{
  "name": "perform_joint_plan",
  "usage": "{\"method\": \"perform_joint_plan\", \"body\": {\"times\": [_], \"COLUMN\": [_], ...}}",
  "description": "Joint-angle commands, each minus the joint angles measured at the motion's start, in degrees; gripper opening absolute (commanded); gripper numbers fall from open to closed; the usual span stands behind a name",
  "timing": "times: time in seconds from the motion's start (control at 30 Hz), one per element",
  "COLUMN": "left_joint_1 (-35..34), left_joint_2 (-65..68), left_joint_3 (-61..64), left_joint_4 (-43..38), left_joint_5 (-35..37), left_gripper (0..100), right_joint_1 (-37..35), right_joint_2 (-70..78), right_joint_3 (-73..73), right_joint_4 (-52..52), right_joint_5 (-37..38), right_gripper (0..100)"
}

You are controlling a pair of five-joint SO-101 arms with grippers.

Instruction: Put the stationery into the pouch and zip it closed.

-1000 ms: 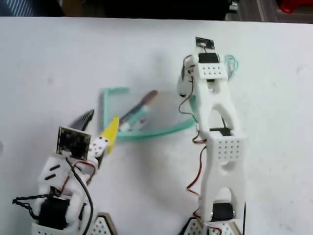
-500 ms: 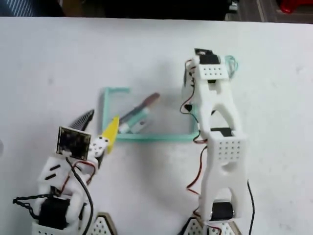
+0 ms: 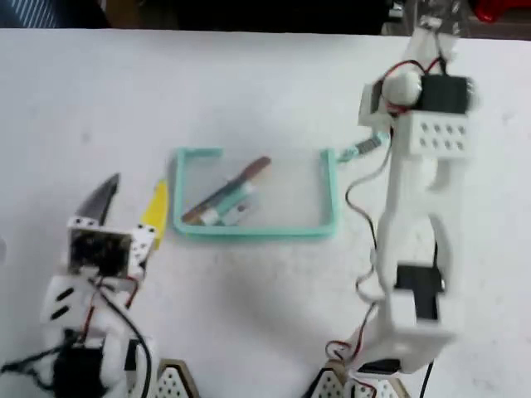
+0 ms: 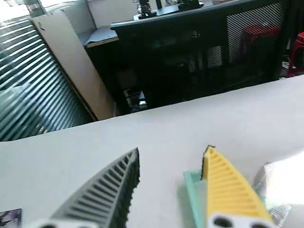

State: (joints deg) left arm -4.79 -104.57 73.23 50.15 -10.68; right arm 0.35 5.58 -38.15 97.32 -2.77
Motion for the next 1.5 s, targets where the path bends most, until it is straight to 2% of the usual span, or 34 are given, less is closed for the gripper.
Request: {"method": "perform_joint_plan", "body": {"times": [0.0, 0.07, 0.1, 0.13, 0.23, 0.37, 0.47, 0.57, 0.8, 0.97, 1.13, 1.2, 1.3, 1.47], "left_joint_1": [-2.3, -2.2, -2.4, -2.6, -2.6, -2.2, -2.2, -2.2, -2.2, -2.2, -2.9, -3.4, -3.3, -3.2], "left_joint_2": [2.9, 8.0, 11.6, 15.4, 27.4, 40.8, 45.6, 45.1, 31.5, 15.9, -1.7, -0.8, 0.4, 0.1], "left_joint_3": [-15.0, -23.6, -28.7, -34.0, -50.9, -71.6, -82.2, -87.5, -86.3, -78.8, -66.1, -63.6, -59.6, -51.4], "left_joint_4": [7.5, 11.0, 13.1, 15.2, 23.9, 36.2, 44.8, 50.0, 50.5, 45.7, 38.0, 38.9, 41.4, 42.1], "left_joint_5": [-1.1, -3.4, -4.3, -5.0, -6.2, -6.1, -6.0, -6.0, -6.0, -6.0, -6.0, -6.0, -6.0, -6.4], "left_gripper": [23, 23, 23, 23, 23, 23, 23, 23, 23, 23, 23, 23, 23, 23], "right_joint_1": [-3.4, -5.8, -6.5, -7.3, -9.2, -13.5, -16.2, -16.7, -16.7, -16.7, -16.5, -16.3, -16.3, -16.3], "right_joint_2": [-14.6, -21.1, -24.2, -27.4, -36.5, -48.0, -56.1, -64.1, -82.0, -93.0, -105.5, -109.8, -108.5, -109.2], "right_joint_3": [-2.2, -2.2, -2.2, -2.2, -2.2, -2.1, -2.1, 1.0, 25.2, 39.9, 49.3, 52.1, 54.6, 60.7], "right_joint_4": [1.2, 1.2, 1.2, 1.2, 1.2, 1.2, 1.3, 1.3, 1.2, 0.5, 0.5, 0.7, 0.8, -0.7], "right_joint_5": [7.6, 11.3, 12.3, 13.1, 13.5, 13.6, 13.6, 13.5, 13.5, 13.7, 13.8, 16.0, 19.7, 20.5], "right_gripper": [16.2, 1.7, 0.8, 4.6, 1.2, 1.8, 1.8, 1.8, 1.8, 1.8, 1.8, 1.8, 1.8, 2.1]}}
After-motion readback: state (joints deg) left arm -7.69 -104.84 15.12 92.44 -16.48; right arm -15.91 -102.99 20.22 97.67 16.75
